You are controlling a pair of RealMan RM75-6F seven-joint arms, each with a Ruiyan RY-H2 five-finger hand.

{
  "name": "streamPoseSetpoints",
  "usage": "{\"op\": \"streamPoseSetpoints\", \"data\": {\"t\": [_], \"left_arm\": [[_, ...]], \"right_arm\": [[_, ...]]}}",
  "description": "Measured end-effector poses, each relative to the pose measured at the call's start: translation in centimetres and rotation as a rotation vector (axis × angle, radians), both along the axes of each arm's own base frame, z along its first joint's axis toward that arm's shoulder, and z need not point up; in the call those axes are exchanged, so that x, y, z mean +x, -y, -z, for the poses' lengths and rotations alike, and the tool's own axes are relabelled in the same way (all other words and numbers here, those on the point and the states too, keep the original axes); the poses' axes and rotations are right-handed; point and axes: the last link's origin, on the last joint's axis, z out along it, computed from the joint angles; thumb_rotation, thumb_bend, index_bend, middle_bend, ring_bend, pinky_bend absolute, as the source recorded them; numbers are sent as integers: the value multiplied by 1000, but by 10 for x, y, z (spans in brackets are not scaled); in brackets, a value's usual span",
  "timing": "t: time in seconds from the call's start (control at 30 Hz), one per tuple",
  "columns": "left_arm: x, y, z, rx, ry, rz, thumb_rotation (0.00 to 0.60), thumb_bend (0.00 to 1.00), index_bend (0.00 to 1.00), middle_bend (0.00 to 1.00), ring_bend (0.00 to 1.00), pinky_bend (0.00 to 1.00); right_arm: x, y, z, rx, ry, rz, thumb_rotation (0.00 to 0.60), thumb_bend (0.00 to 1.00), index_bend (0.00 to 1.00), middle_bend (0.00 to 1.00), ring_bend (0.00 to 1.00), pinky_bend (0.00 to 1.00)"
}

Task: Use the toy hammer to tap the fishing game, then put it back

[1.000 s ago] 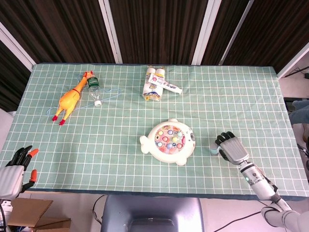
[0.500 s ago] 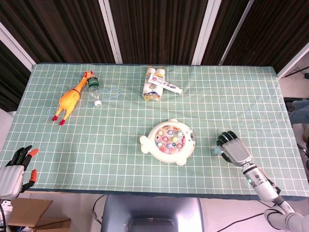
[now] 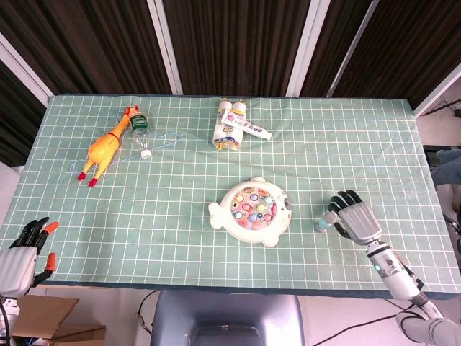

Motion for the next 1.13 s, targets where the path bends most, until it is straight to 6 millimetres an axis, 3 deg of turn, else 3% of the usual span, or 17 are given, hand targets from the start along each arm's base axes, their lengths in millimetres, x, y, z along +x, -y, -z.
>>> {"op": "streamPoseSetpoints", "data": {"t": [0.27,0.4,0.6,0.87,1.13], "left_arm": [[1,1,-2,11,0,11,600,545,168,51,40,329],[2,4,-4,30,-2,23,600,545,168,51,39,330],[3,7,-6,47,-11,29,600,546,168,52,39,329],[7,13,-8,72,-17,57,600,545,168,54,39,329],[8,11,-5,62,-18,60,600,545,167,55,39,329]], "right_arm": [[7,-7,-15,-57,65,-12,600,417,442,326,174,241],[16,-23,-32,-129,124,-8,600,382,328,246,100,89],[27,-61,-59,-194,164,101,600,376,160,171,55,55],[11,-109,-105,-266,127,398,600,371,117,155,49,55],[10,-118,-103,-265,126,390,600,364,114,155,49,55]]}}
